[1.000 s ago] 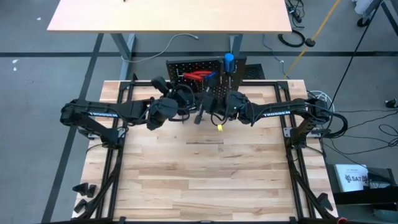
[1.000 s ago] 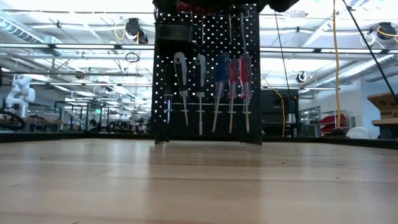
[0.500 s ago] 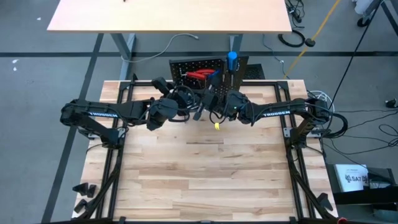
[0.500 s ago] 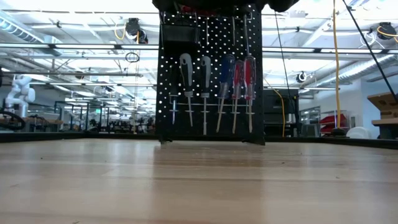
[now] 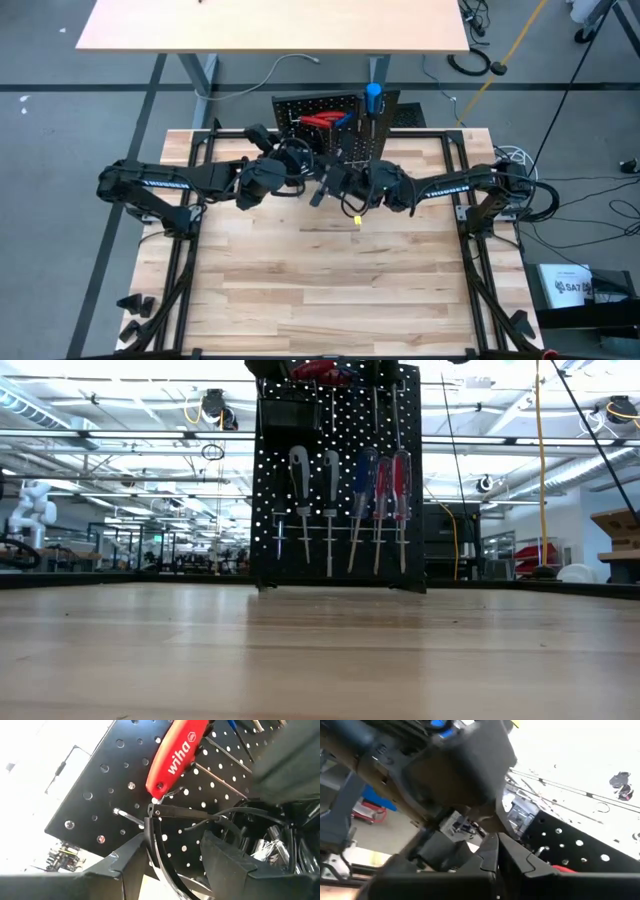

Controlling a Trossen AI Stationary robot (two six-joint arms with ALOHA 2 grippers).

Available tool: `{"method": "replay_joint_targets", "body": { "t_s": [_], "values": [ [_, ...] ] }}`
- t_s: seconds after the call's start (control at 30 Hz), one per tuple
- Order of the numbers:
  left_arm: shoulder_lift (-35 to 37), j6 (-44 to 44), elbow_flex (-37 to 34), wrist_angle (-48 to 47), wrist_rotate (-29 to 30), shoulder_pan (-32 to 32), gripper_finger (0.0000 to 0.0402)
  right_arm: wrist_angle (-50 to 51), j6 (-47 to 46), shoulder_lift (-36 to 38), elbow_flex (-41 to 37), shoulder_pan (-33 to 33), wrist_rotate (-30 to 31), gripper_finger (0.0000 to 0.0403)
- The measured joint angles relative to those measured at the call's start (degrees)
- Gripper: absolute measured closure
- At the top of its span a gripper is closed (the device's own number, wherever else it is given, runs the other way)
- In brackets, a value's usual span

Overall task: Hang tools onto peg board
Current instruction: Put the safety glass into the black bin on the pegboard, then return to Home Position

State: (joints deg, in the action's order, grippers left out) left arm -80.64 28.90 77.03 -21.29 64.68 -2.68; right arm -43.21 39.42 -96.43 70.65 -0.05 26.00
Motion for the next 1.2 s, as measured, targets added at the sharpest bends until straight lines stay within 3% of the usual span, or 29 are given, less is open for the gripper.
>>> {"method": "replay_joint_targets", "body": {
  "t_s": [0.37, 0.63, 0.93, 1.2],
  "values": [
    [-0.02, 10.53, 0.0, 9.41, -1.76, 0.49, 0.0214, 0.08, 6.61, 0.01, 0.0, -2.11, -0.18, 0.0403],
    [-0.02, 11.04, 0.0, 9.87, -1.7, 2.09, 0.0214, -0.12, 11.43, -1.54, 0.0, -4.25, 1.07, 0.0403],
    [0.0, 10.42, 0.02, 9.59, -0.96, 2.43, 0.0214, -0.51, 21.22, -8.53, 5.68, -4.23, 8.19, 0.0403],
    [-0.02, 10.65, 0.0, 9.44, -1.28, 0.21, 0.0214, -0.06, 24.56, -8.03, 5.57, -3.69, 13.09, 0.0403]
  ]
}}
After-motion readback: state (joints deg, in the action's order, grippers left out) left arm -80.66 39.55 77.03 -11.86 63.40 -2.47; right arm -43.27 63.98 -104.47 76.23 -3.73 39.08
